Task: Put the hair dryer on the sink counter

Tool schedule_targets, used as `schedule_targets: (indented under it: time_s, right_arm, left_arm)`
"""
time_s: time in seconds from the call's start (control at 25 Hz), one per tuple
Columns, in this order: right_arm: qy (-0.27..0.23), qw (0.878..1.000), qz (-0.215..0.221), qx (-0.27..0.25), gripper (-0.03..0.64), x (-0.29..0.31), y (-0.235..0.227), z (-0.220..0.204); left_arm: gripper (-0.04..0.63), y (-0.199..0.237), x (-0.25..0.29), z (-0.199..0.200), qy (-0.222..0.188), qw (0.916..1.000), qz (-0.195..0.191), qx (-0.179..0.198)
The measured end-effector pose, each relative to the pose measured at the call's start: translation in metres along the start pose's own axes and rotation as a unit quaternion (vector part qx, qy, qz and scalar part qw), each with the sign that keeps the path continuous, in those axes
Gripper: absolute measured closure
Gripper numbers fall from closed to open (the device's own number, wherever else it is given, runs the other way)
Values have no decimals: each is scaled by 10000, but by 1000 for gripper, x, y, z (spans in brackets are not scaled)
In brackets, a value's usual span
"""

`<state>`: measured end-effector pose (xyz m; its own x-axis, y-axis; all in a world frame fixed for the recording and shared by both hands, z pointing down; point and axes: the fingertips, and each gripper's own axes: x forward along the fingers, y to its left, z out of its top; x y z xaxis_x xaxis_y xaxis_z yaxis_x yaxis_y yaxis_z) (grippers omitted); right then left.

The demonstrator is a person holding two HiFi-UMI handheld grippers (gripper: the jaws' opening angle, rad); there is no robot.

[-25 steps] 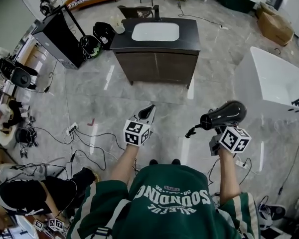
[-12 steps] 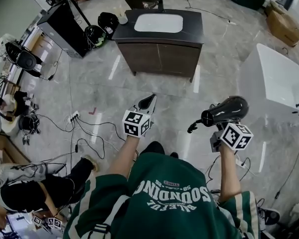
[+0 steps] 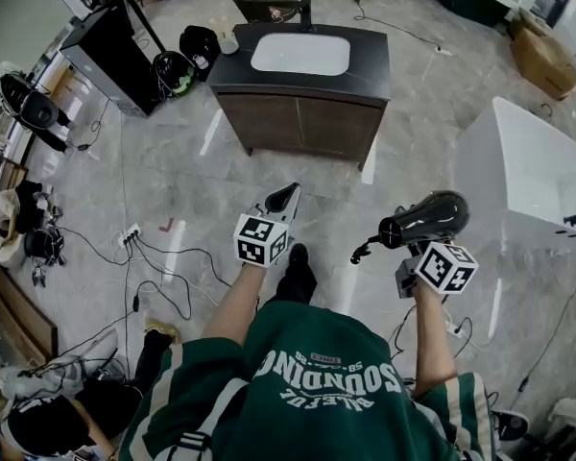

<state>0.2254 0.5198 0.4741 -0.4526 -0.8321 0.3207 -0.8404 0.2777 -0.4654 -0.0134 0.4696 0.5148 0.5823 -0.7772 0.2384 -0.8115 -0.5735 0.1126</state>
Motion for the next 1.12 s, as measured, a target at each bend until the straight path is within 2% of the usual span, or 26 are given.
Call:
schedule_targets:
  time_s: [0.28,0.52,1.12]
  right_arm:
    - [-120,9997,-199,3,416,74,-7,47]
    - [-218,9993,-303,5,416,134,1,76]
    - [-28,9986,-528,98,416,233,7,79]
  left_arm:
    - [584,58,72,25,-3,9996,-266,5]
    - [584,112,110,44,-12,9993,-373,-26]
    - [583,208,157,53,-9,9989,-463,-42]
